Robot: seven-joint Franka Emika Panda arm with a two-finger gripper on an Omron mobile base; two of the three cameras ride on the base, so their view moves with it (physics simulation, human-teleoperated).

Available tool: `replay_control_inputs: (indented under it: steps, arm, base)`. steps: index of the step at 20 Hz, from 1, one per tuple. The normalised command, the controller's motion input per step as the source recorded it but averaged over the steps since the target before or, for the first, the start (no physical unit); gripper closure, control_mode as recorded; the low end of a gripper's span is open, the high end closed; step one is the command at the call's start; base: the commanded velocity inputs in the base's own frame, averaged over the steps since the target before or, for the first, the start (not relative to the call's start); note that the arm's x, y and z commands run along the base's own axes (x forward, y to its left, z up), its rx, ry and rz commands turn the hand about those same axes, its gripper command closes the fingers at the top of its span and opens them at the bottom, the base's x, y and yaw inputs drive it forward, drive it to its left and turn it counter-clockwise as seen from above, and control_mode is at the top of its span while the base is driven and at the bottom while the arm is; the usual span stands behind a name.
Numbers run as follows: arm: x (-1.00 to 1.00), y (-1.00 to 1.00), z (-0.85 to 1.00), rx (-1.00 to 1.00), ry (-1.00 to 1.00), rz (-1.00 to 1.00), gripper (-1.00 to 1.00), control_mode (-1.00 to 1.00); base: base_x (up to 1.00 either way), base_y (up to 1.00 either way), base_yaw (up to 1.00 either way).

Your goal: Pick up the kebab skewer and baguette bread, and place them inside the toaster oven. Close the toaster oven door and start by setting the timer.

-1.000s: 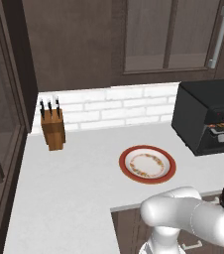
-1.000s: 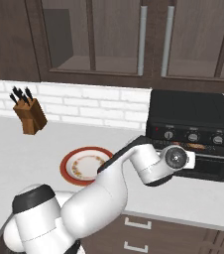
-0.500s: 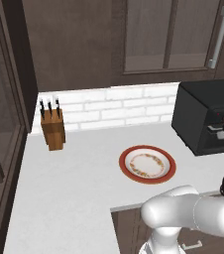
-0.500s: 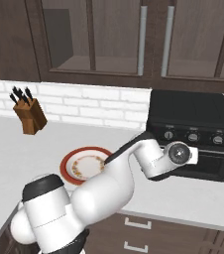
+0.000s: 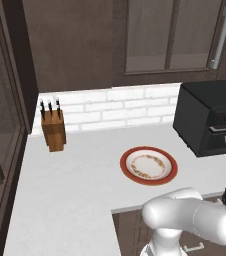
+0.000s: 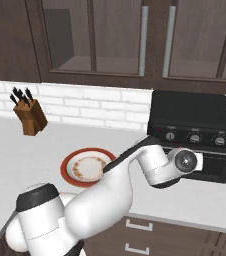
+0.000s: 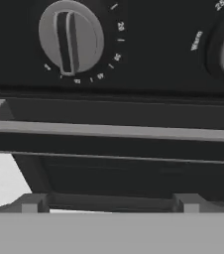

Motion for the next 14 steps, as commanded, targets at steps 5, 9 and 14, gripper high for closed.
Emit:
replay_control_inputs:
  steps: [5, 9, 14]
  arm:
    - [-0.97, -0.04, 0.40, 0.00, 0.00, 0.00, -1.00, -1.00]
    - [-0.70, 0.06, 0.37, 0.00, 0.00, 0.00, -1.00, -1.00]
    - [-0.30, 0.16, 0.16, 0.02, -0.17, 0.00, -1.00, -1.00]
  base:
    - [0.00, 0.00, 0.00]
    - [0.00, 0.00, 0.00]
    - [0.00, 0.00, 0.00]
